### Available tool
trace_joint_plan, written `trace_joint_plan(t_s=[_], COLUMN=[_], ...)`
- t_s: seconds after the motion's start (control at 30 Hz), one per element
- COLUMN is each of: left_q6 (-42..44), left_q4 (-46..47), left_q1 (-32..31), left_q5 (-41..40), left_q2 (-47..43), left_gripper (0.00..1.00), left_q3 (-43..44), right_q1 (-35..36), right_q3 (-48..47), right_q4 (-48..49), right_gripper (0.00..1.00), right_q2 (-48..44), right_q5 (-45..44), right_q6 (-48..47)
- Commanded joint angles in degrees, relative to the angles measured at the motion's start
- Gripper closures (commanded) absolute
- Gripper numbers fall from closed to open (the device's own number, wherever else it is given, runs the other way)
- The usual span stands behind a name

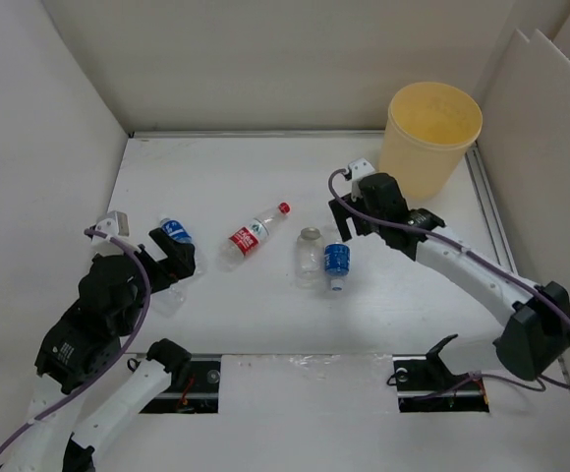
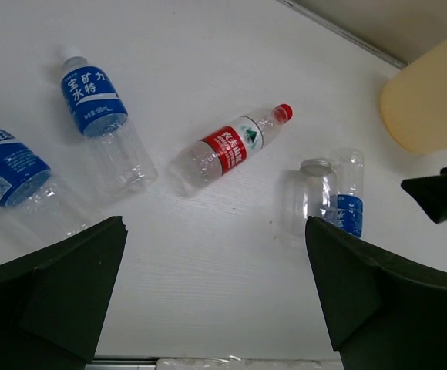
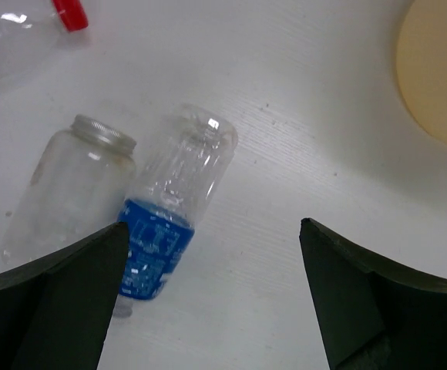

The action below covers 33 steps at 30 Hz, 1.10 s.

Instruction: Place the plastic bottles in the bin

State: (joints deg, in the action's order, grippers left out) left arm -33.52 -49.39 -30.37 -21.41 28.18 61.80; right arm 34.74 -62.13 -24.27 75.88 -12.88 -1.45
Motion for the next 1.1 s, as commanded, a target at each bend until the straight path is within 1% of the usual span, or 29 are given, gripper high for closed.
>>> trace_joint_plan(t_s=[0.0,0.07,0.1,0.23,0.27,0.37,0.5,0.63,0.87,0.97,1.07], left_q6=[-0.8,-0.8,-1.4,-1.4,-1.4,-1.4,-1.4,-1.4,-1.4,-1.4,-1.4], left_q4=[3.2,3.2,3.2,2.7,2.7,2.7,2.7,3.2,3.2,3.2,3.2], left_q1=[-0.1,-0.1,-0.1,-0.1,-0.1,-0.1,-0.1,-0.1,-0.1,-0.1,-0.1], left_q5=[1.3,1.3,1.3,1.8,1.8,2.3,3.0,4.3,4.9,5.4,5.4], left_q2=[-1.2,-1.2,-1.9,-3.7,-4.4,-5.9,-7.0,-7.0,-7.0,-7.5,-7.5], left_gripper=[0.00,0.00,0.00,0.00,0.00,0.00,0.00,0.00,0.00,0.00,0.00], left_q3=[-0.3,-0.3,-0.3,-0.9,-0.9,-0.9,-1.4,-1.9,-2.6,-2.6,-2.6], right_q1=[-0.8,-1.3,-1.3,-1.9,-1.9,-1.9,-1.3,-1.3,-3.9,-3.9,-4.4], right_q3=[-5.7,-9.1,-9.7,-11.0,-11.5,-10.7,-8.9,-7.8,-5.5,-4.8,-4.8], right_q4=[9.4,8.8,8.8,8.8,6.9,4.2,4.8,5.6,7.0,7.8,7.8], right_gripper=[0.05,0.06,0.06,0.06,0.06,0.06,0.06,0.05,0.05,0.10,0.24], right_q2=[5.6,9.4,12.2,18.6,19.6,21.7,22.4,25.4,29.7,30.2,31.5], right_q5=[0.7,0.7,0.7,1.8,0.3,-3.1,-3.7,-3.7,-1.9,-1.9,-0.5], right_q6=[8.5,10.3,11.9,14.5,15.4,17.4,18.8,19.3,19.8,19.8,19.8])
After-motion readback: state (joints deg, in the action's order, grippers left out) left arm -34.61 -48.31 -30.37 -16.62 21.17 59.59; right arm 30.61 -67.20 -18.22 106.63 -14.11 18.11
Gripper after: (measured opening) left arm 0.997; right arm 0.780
